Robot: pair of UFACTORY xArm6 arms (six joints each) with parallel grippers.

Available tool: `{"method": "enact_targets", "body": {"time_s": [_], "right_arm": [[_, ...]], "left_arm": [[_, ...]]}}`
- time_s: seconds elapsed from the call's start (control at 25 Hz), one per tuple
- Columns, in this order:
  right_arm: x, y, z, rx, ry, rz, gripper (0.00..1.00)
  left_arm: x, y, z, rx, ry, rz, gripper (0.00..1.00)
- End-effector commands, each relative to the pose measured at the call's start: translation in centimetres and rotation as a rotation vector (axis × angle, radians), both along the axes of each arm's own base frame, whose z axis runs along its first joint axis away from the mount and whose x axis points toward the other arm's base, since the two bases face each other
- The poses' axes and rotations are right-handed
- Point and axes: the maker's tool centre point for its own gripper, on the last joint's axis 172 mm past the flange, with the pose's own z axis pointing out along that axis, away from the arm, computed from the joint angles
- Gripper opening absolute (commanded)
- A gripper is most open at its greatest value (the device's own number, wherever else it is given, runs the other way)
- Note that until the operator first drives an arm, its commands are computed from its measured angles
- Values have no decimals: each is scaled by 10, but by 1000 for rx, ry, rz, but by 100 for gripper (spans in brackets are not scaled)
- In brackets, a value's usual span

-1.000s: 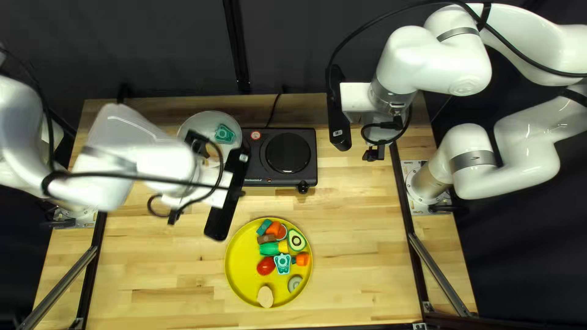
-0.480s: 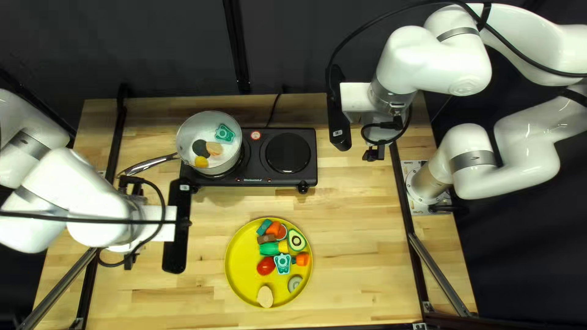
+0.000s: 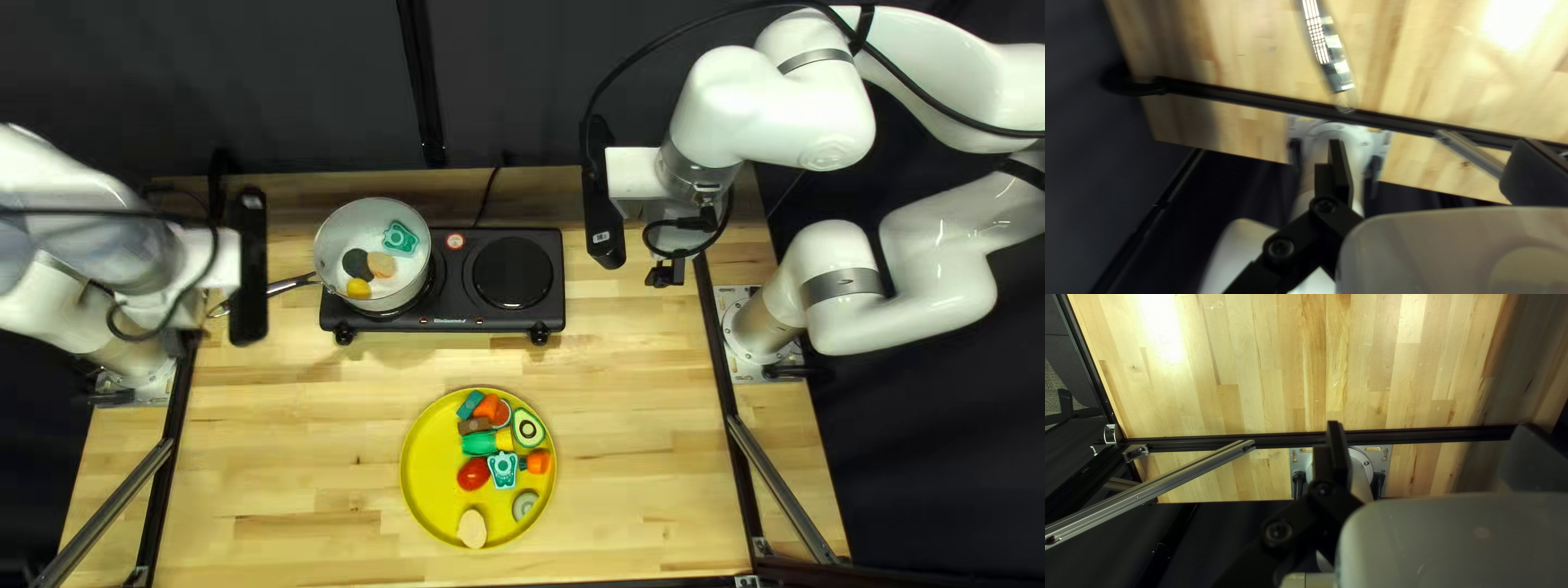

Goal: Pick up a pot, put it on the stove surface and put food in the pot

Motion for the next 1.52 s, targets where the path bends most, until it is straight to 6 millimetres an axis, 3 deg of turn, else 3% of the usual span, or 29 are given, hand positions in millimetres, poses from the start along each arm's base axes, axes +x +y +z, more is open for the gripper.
{"method": "enact_targets", "body": {"time_s": [0.04,0.12,0.2,0.36,0.4,0.44,0.64,0.8,1.2,1.44,1.52], "right_arm": [[0,0,0,0,0,0,100],[3,1,0,-13,-4,3,100],[22,24,-10,-17,-4,16,100],[65,97,-49,-11,14,80,100],[71,107,-54,-10,17,91,100],[84,132,-66,-7,26,114,100],[116,186,-105,19,65,199,100],[145,235,-115,26,86,272,100],[145,235,-115,26,86,272,100],[179,250,-187,6,34,273,100],[190,254,-201,12,16,284,100]], "left_arm": [[0,0,0,0,0,0,100],[0,0,0,0,0,0,100],[0,0,0,0,0,0,100],[0,0,0,0,0,0,100],[0,0,0,0,0,0,100],[0,0,0,0,0,0,100],[0,0,0,0,0,0,100],[0,0,0,0,0,0,100],[0,0,0,0,0,0,100],[0,14,13,28,6,21,100],[1,22,26,40,-8,22,100]]}}
